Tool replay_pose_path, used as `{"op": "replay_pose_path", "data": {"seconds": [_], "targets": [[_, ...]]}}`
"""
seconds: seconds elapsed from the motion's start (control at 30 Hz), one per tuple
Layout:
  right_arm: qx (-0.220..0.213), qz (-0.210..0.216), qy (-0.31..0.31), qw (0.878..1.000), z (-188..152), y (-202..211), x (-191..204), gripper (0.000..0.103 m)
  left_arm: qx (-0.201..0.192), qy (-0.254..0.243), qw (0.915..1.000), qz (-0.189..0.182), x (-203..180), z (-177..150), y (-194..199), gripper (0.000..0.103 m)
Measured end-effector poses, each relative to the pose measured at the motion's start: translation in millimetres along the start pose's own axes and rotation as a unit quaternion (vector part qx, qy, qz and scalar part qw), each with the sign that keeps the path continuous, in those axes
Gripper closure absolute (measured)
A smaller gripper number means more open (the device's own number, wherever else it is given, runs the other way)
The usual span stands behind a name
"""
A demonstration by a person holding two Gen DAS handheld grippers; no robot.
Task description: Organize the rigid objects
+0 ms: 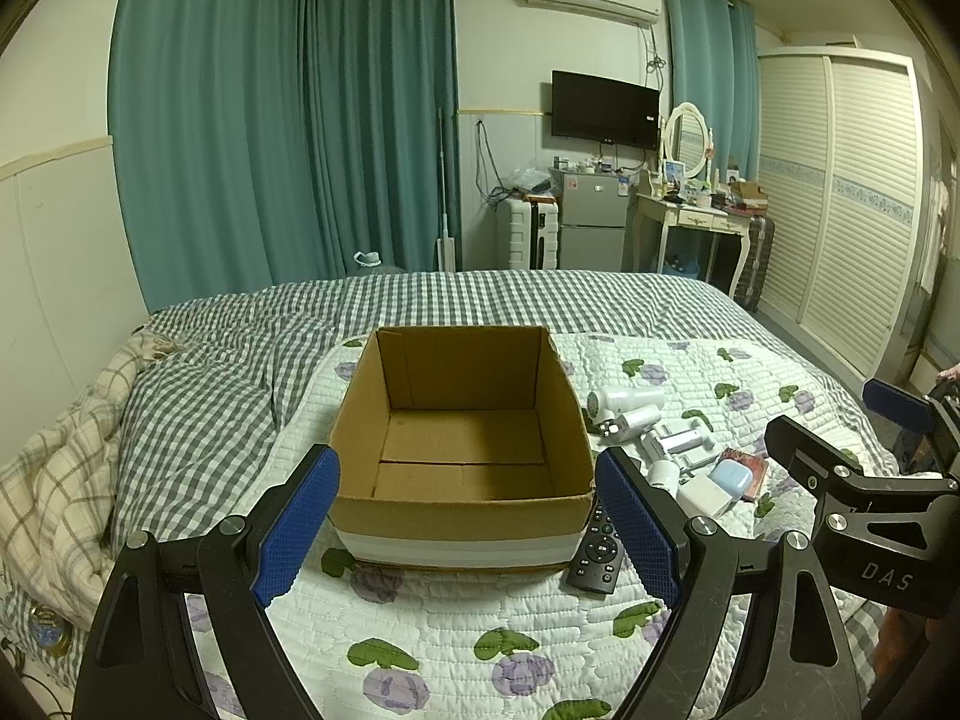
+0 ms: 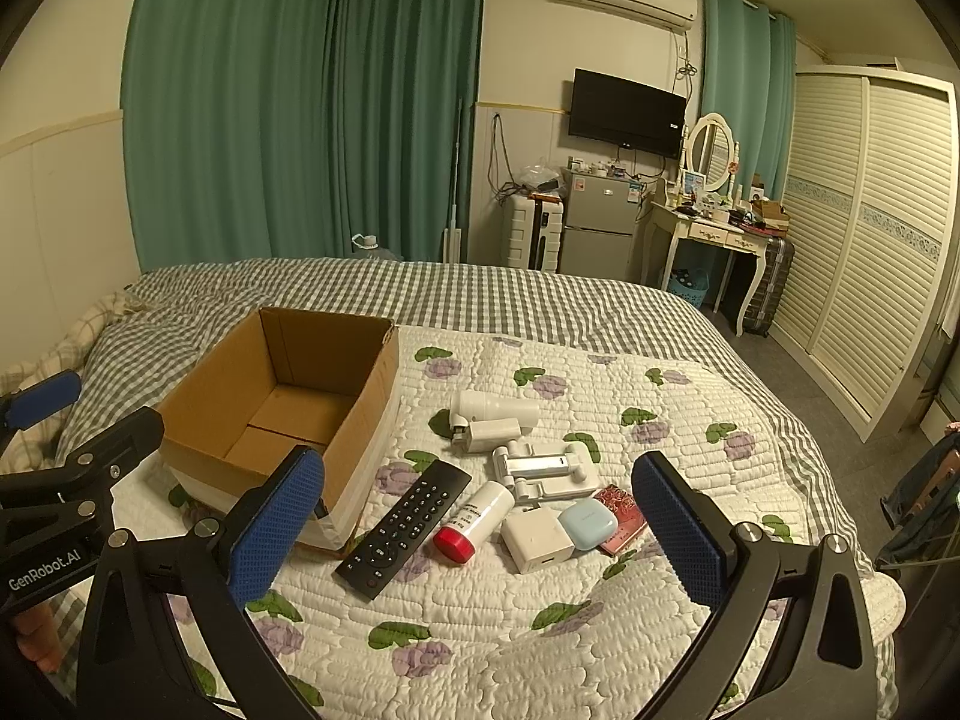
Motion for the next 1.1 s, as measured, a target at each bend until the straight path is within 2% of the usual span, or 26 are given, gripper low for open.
{"op": "replay_pose_path", "data": {"seconds": [0.43, 0.7, 0.87, 0.93, 1.07, 1.1], "targets": [[-0.005, -0.002, 0.02, 1.0, 3, 5, 6, 0.0, 0.006, -0.017, 0.9998, 0.002, 9, 9, 1, 0.013], [-0.014, -0.008, 0.077, 0.997, 26, 14, 23, 0.0, 0.024, -0.03, 0.9992, 0.005, 31, 24, -3, 0.013], [-0.013, -0.004, 0.131, 0.991, 40, 18, 39, 0.0, 0.037, -0.031, 0.9988, -0.012, 36, 32, -6, 0.013], [-0.013, 0.001, 0.151, 0.988, 47, 18, 44, 0.0, 0.043, -0.028, 0.9987, -0.007, 43, 35, -11, 0.013], [0.002, 0.012, 0.188, 0.982, 56, 7, 49, 0.0, 0.067, -0.01, 0.9976, -0.013, 58, 35, -23, 0.013], [0.011, 0.015, 0.198, 0.98, 56, 1, 48, 0.0, 0.075, -0.006, 0.9971, -0.004, 66, 34, -27, 0.013]]}}
Point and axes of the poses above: each gripper's, at about its wrist camera, not at the fingertips, and y roughly against the way its jaws point, x to its left, z to its top, the point moved 8 cm from there along -y, roughly the way its jaws point, and after that the axes turned 9 degrees about -z, right-handed, at the moved point
